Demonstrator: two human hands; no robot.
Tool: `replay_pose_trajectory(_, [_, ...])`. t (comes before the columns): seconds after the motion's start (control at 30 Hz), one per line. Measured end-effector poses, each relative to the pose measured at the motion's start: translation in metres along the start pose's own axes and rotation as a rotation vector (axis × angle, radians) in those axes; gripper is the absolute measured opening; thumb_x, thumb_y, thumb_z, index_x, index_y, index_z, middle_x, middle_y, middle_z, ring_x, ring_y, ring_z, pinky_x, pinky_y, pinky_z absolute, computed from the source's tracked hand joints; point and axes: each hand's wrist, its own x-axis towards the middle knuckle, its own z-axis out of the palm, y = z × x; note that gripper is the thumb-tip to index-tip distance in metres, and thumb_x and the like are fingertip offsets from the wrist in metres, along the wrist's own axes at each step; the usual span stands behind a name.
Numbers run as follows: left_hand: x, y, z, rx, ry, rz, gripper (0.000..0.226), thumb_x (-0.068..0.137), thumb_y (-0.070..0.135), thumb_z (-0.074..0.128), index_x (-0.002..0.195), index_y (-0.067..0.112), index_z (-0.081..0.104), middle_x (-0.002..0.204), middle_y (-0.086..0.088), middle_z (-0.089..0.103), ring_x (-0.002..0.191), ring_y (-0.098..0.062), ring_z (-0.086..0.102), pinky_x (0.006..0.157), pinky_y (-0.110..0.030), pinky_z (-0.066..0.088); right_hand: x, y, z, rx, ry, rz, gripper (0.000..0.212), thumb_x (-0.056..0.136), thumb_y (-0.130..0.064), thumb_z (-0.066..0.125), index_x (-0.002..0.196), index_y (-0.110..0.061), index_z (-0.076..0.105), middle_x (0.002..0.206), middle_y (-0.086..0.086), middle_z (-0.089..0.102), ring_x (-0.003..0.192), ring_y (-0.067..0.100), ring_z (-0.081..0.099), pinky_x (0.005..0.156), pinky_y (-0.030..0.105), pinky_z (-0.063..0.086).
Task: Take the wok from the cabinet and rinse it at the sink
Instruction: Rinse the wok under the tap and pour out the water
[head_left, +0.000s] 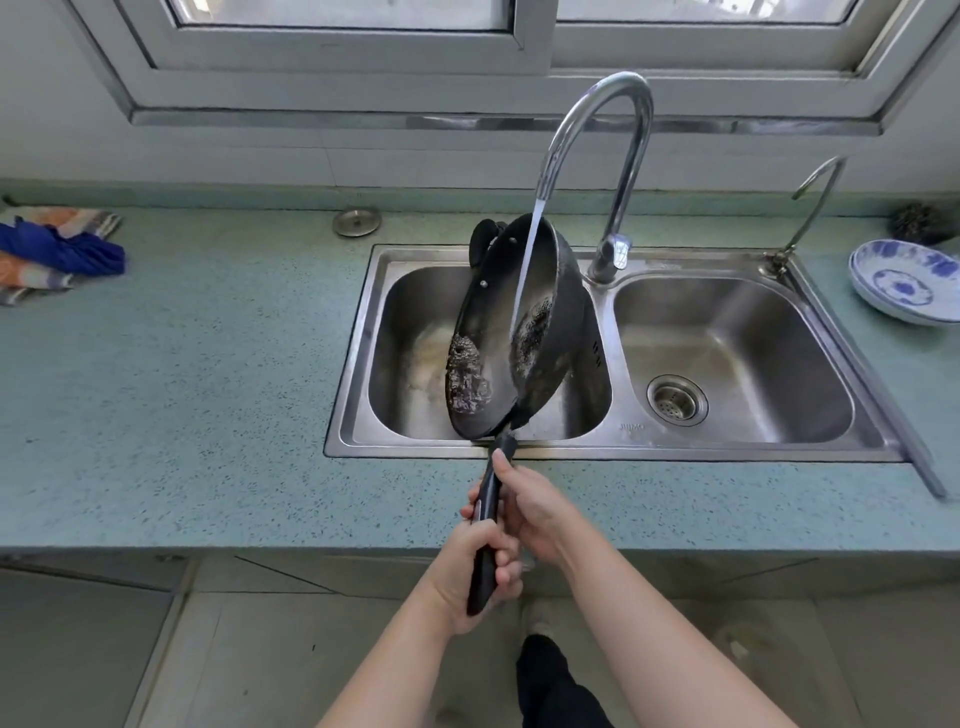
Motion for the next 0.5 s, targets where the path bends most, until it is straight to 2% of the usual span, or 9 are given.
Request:
replay_pose_trajectory(0.1, [-0.002, 0.001, 0.0, -0.032, -0.054, 0.007, 0.018, 0.044, 0.01, 0.057, 0.046, 0.019, 0.042, 0.04, 0.005, 0.037, 0.029, -0.007, 0.035, 0.033, -0.013, 0.029, 0.004, -0.001, 0.0, 0.173, -0.058, 0.04, 0.043, 0.098, -0.038, 0.032, 0.087, -0.004, 0.054, 0.065, 0.005, 0.066, 0.058, 0.018, 0.065, 0.067, 0.031, 0.051])
replay_pose_trajectory(0.2, [-0.001, 0.001, -0.001, -0.078, -0.08, 0.015, 0.018, 0.044, 0.01, 0.058, 0.047, 0.018, 0.042, 0.04, 0.004, 0.037, 0.029, -0.007, 0.035, 0.032, -0.014, 0.028, 0.004, -0.001, 0.0, 0.31, -0.088, 0.033, 0.046, 0.1, -0.036, 0.026, 0.086, -0.005, 0.057, 0.064, 0.002, 0.07, 0.059, 0.012, 0.066, 0.07, 0.029, 0.048])
replay_pose_trajectory(0.33, [-0.002, 0.002, -0.003, -0.119, -0.081, -0.012, 0.019, 0.045, 0.008, 0.058, 0.048, 0.017, 0.042, 0.041, 0.004, 0.038, 0.028, -0.007, 0.036, 0.031, -0.013, 0.031, 0.002, -0.002, 0.003, 0.323, -0.107, 0.002, 0.04, 0.1, -0.033, 0.028, 0.082, -0.006, 0.052, 0.057, 0.002, 0.062, 0.055, 0.014, 0.06, 0.07, 0.03, 0.047])
replay_pose_trajectory(0.4, [-0.006, 0.008, -0.003, -0.044, -0.035, -0.078, 0.018, 0.053, 0.006, 0.056, 0.051, 0.017, 0.041, 0.042, 0.003, 0.04, 0.03, -0.008, 0.039, 0.033, -0.013, 0.033, 0.003, -0.002, 0.003, 0.301, -0.081, -0.011, 0.039, 0.1, -0.032, 0.029, 0.082, -0.006, 0.052, 0.059, 0.003, 0.061, 0.059, 0.015, 0.059, 0.069, 0.03, 0.047])
replay_pose_trajectory(0.5, [-0.008, 0.02, -0.002, 0.239, 0.093, -0.156, 0.017, 0.076, 0.002, 0.047, 0.063, 0.012, 0.044, 0.048, 0.0, 0.048, 0.038, -0.012, 0.049, 0.04, -0.017, 0.039, 0.004, -0.001, 0.002, 0.302, -0.04, -0.023, 0.036, 0.099, -0.032, 0.03, 0.084, -0.006, 0.051, 0.068, 0.005, 0.055, 0.06, 0.016, 0.06, 0.064, 0.029, 0.048])
